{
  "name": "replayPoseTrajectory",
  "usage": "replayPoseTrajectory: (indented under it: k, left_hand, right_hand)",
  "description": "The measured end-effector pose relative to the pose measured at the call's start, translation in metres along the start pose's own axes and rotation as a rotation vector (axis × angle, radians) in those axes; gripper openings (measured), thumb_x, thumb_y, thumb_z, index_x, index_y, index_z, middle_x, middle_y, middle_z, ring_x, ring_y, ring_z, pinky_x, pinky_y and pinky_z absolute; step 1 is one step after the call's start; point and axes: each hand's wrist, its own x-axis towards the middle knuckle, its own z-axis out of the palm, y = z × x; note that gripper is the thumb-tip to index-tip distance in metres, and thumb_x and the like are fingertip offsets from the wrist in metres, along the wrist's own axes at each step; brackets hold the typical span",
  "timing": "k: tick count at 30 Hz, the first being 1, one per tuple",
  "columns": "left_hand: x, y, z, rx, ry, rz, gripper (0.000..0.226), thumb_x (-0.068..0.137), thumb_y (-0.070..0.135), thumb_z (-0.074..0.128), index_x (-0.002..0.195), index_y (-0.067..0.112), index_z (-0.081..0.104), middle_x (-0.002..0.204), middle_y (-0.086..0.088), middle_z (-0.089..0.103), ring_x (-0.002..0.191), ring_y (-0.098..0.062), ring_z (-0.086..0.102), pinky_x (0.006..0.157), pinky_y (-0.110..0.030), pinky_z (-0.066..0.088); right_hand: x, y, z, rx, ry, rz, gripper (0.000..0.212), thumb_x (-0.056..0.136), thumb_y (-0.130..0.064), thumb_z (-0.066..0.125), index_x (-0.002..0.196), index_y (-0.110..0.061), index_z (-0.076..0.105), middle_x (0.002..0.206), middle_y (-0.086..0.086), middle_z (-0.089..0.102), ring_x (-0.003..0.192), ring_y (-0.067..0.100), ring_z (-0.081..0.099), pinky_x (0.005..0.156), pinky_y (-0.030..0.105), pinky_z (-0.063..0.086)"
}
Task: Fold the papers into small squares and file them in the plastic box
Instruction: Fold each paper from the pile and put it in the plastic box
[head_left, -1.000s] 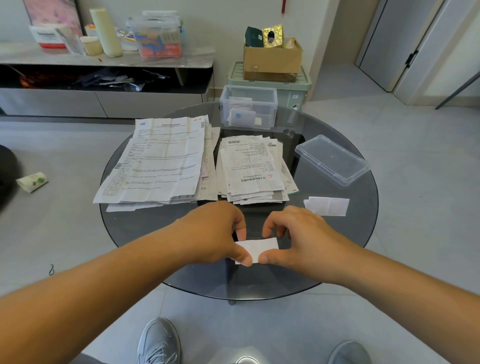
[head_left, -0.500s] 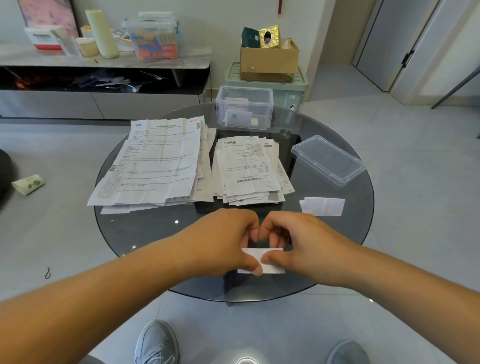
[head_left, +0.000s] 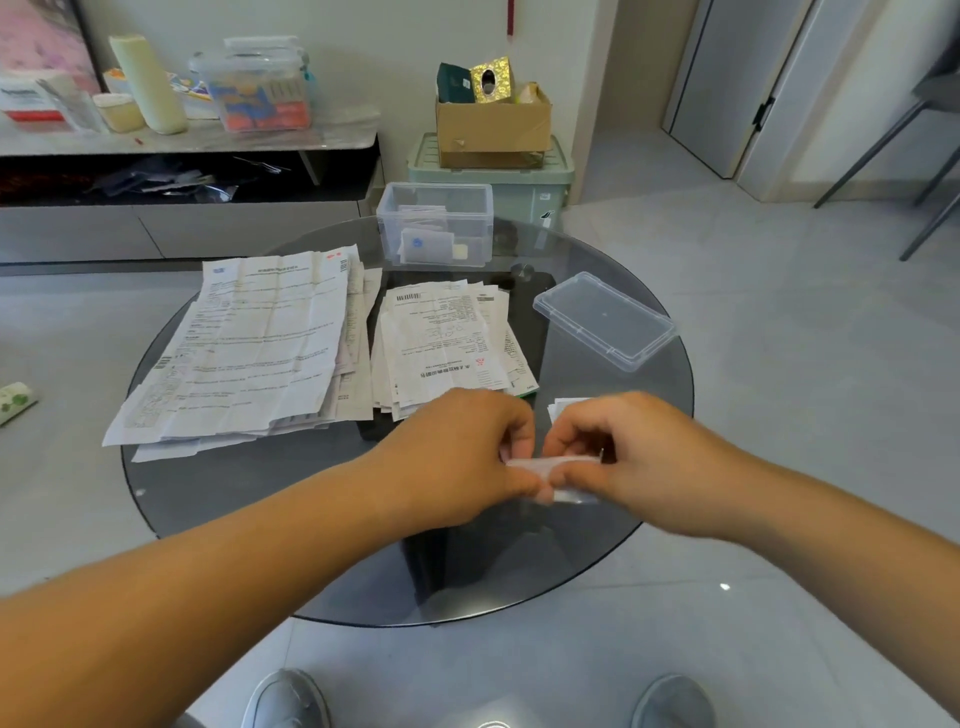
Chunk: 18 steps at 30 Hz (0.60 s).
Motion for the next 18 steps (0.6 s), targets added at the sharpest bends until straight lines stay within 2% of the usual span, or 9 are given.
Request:
replayPoseTrajectory:
  k: [2,4,7,9,12,15,18]
  left_hand:
    - [0.012,0.005,0.0,0.051,0.108,0.051,0.033,0.074,0.056,0.08,0.087,0.034,0.059,0.09,0.012,0.06,0.082,-0.005,0.056,0.074,-0.029,0.05]
    - [0.026,0.007,0.0,0.208,0.201,0.105,0.044,0.077,0.06,0.076,0.109,0.034,0.06,0.108,0.01,0.061,0.1,-0.012,0.053,0.089,-0.034,0.047]
    - [0.046,0.01,0.003,0.347,0.206,0.114,0.054,0.08,0.062,0.071,0.125,0.035,0.057,0.121,0.009,0.061,0.115,-0.017,0.048,0.1,-0.039,0.037]
    - [0.054,0.008,0.008,0.383,0.164,0.101,0.054,0.081,0.064,0.069,0.125,0.034,0.058,0.119,0.008,0.063,0.116,-0.018,0.047,0.1,-0.041,0.037]
    - [0.06,0.008,0.015,0.42,0.127,0.117,0.048,0.084,0.067,0.064,0.119,0.034,0.064,0.111,0.007,0.065,0.106,-0.017,0.049,0.094,-0.038,0.04]
    - [0.064,0.01,0.017,0.413,0.12,0.122,0.041,0.088,0.063,0.061,0.115,0.031,0.068,0.105,0.007,0.068,0.098,-0.014,0.051,0.087,-0.031,0.04]
    - [0.068,0.01,0.02,0.387,0.099,0.09,0.036,0.091,0.057,0.062,0.112,0.03,0.073,0.102,0.005,0.07,0.095,-0.014,0.055,0.088,-0.033,0.046]
  right_hand:
    - [0.004,0.01,-0.021,-0.058,0.085,-0.018,0.018,0.086,-0.028,0.076,0.074,-0.039,0.068,0.079,-0.017,0.065,0.079,-0.001,0.059,0.065,0.012,0.041]
    - [0.012,0.022,-0.039,-0.091,0.153,-0.023,0.016,0.086,-0.028,0.075,0.074,-0.038,0.07,0.086,-0.013,0.06,0.086,0.0,0.056,0.069,0.012,0.036]
    - [0.028,0.041,-0.048,-0.149,0.145,0.013,0.015,0.086,-0.032,0.075,0.074,-0.038,0.07,0.099,-0.009,0.058,0.1,0.009,0.053,0.084,0.025,0.04]
    - [0.035,0.047,-0.044,-0.146,0.088,0.053,0.017,0.085,-0.032,0.076,0.072,-0.04,0.067,0.101,-0.007,0.059,0.102,0.012,0.055,0.091,0.033,0.044]
    - [0.04,0.054,-0.035,-0.159,0.033,0.093,0.013,0.084,-0.035,0.077,0.076,-0.038,0.068,0.101,-0.006,0.057,0.099,0.012,0.056,0.092,0.039,0.048]
    - [0.042,0.055,-0.031,-0.174,0.047,0.108,0.013,0.082,-0.036,0.08,0.083,-0.037,0.067,0.1,-0.01,0.054,0.096,0.01,0.056,0.087,0.036,0.05]
    - [0.042,0.051,-0.03,-0.139,0.043,0.109,0.026,0.076,-0.038,0.084,0.093,-0.031,0.065,0.094,-0.012,0.059,0.086,0.008,0.059,0.076,0.03,0.053]
